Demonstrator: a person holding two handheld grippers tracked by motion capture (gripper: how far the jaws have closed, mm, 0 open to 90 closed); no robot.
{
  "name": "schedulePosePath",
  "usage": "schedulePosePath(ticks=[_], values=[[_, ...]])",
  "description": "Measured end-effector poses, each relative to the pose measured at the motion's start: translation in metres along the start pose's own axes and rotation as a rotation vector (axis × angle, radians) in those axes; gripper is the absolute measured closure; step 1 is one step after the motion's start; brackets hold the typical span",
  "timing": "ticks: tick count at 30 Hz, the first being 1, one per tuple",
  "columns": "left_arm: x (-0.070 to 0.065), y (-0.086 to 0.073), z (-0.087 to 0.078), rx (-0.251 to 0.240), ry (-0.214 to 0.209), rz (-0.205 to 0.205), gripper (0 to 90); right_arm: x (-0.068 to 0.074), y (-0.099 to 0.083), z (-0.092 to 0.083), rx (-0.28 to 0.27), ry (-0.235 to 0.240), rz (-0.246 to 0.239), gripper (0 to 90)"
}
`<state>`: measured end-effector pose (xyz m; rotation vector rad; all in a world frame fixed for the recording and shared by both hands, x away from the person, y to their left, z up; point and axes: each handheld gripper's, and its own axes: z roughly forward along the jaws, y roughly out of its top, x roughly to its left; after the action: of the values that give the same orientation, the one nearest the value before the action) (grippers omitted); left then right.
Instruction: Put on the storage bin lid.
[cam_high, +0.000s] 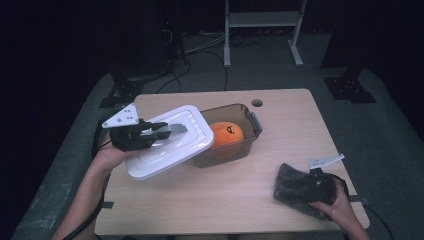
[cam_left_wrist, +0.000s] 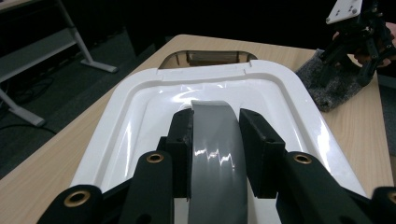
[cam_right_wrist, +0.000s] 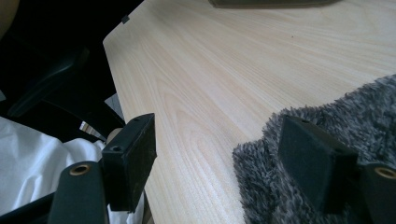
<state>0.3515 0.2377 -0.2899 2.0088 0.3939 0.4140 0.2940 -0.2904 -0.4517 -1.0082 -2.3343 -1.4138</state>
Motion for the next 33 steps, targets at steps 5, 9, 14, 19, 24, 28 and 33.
schedulePosePath(ticks=[5, 9, 14, 19, 24, 28, 33], values=[[0.003, 0.003, 0.011, 0.007, -0.011, 0.006, 66.5, 0.0, 0.0, 0.0, 0.001, 0.003, -0.001, 26.7], [0.006, 0.005, 0.018, 0.011, -0.019, 0.004, 66.5, 0.0, 0.0, 0.001, 0.003, 0.004, -0.001, 26.7], [0.009, 0.007, 0.029, 0.014, -0.033, 0.006, 66.5, -0.001, 0.0, 0.001, 0.003, 0.005, -0.002, 26.7], [0.013, 0.008, 0.04, -0.001, -0.047, -0.009, 66.5, -0.001, 0.0, 0.0, 0.0, 0.007, 0.0, 26.7], [0.016, 0.01, 0.053, 0.007, -0.062, 0.002, 66.5, -0.002, 0.0, 0.0, -0.002, 0.01, 0.007, 26.7], [0.019, 0.014, 0.062, 0.01, -0.076, 0.012, 66.5, -0.004, -0.001, 0.0, 0.003, 0.01, 0.009, 26.7], [0.022, 0.018, 0.074, 0.018, -0.093, 0.023, 66.5, -0.005, -0.001, 0.0, -0.002, 0.012, 0.01, 26.7]])
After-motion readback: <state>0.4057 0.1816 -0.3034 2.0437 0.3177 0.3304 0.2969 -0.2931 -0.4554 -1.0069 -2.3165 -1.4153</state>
